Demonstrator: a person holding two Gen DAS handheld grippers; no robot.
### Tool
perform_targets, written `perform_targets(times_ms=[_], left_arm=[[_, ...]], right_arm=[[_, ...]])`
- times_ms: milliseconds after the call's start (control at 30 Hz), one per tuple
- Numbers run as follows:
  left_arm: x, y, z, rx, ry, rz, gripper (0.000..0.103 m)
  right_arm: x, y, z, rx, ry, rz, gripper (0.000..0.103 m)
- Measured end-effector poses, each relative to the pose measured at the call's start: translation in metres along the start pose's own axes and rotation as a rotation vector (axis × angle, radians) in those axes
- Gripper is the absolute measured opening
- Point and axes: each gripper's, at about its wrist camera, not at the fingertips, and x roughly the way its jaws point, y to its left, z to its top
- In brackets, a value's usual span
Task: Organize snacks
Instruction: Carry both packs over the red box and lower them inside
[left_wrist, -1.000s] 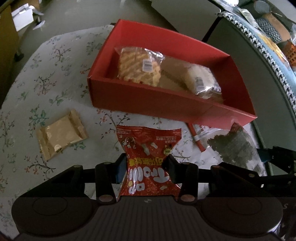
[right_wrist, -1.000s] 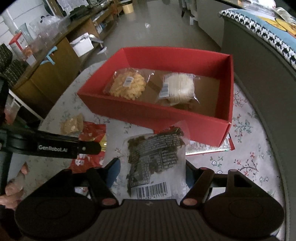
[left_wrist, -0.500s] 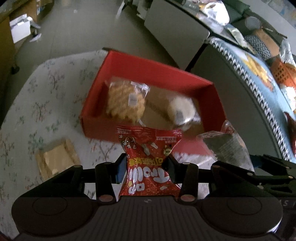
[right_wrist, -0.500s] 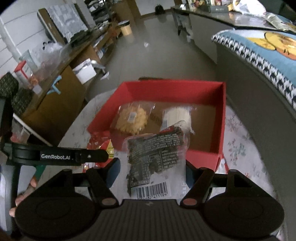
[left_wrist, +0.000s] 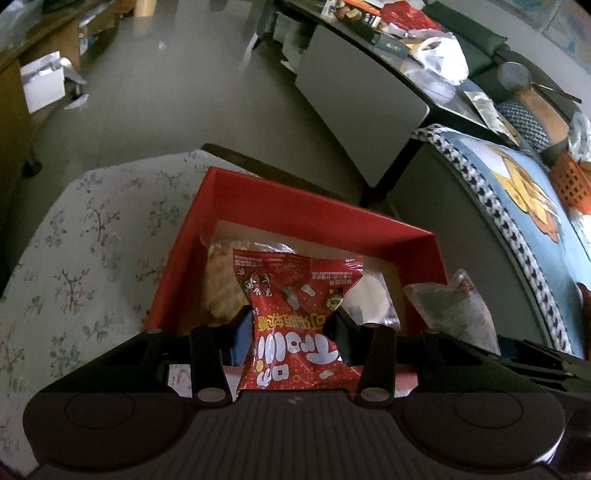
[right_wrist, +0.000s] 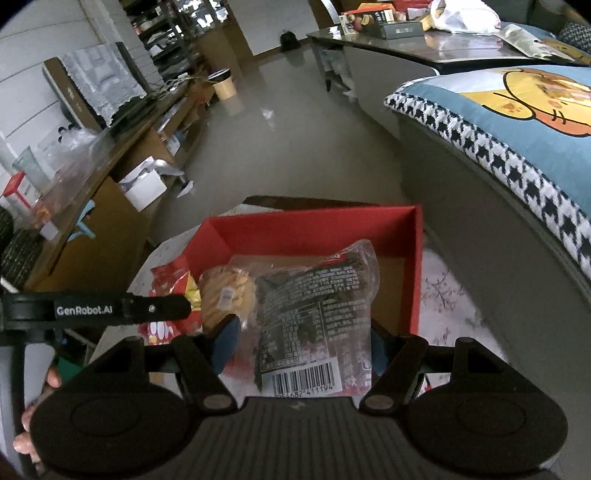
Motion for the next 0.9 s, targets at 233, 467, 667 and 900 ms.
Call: perform_targets(times_ms=[233,467,667,900], left_arm=[[0.026,-0.001,0.012,-0.003,0.013,0.015,0.053],[0.046,-0.001,0.018,0.004,0.021,0.016,0.054],[0.057,-0.002,0.017,0.021,0.022,0.041,0.061],[0.051,0.003,0.018,-0.001,0.007,0.042,0.073]], right_arm=[[0.028,-0.002,0.012,-0.023,0.017,-0.006,0.076],[0.056,-0.008,0.019,-0.032,0.041,-0.013,0.078],[0.076,-0.007,0.017,-0.055,0.065,-0.034,0.083],[0.068,-0.006,0.016,-0.083,0.022,-0.087,0.092]])
